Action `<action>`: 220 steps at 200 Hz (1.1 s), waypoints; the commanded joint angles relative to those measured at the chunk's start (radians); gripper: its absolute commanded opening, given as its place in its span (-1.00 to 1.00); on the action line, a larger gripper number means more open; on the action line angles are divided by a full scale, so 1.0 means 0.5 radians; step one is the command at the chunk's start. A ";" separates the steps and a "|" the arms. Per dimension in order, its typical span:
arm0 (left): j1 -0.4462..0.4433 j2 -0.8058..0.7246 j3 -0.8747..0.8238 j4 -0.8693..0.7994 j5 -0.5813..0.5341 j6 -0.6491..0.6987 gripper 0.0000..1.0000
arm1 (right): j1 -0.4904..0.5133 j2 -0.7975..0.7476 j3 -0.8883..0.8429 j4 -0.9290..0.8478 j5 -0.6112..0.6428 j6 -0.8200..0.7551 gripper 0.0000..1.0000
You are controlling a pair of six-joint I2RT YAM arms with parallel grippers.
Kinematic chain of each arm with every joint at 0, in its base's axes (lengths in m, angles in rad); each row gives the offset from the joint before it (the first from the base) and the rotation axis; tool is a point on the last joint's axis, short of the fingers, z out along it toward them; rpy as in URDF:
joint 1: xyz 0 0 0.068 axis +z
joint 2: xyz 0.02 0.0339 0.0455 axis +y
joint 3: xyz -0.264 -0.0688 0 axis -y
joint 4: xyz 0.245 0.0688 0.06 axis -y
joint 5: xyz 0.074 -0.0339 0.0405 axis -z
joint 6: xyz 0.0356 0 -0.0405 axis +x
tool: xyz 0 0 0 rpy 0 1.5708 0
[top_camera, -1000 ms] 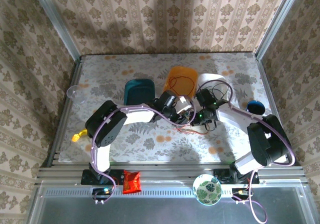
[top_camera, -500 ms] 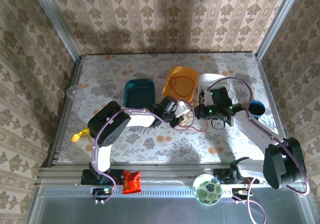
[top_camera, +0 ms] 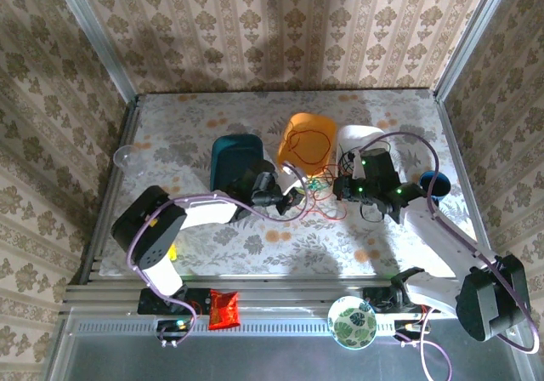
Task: Untangle the cables
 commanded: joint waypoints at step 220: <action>0.194 -0.155 -0.252 -0.429 0.074 -0.041 -1.00 | 0.025 0.438 -0.014 -0.209 0.135 -0.156 0.02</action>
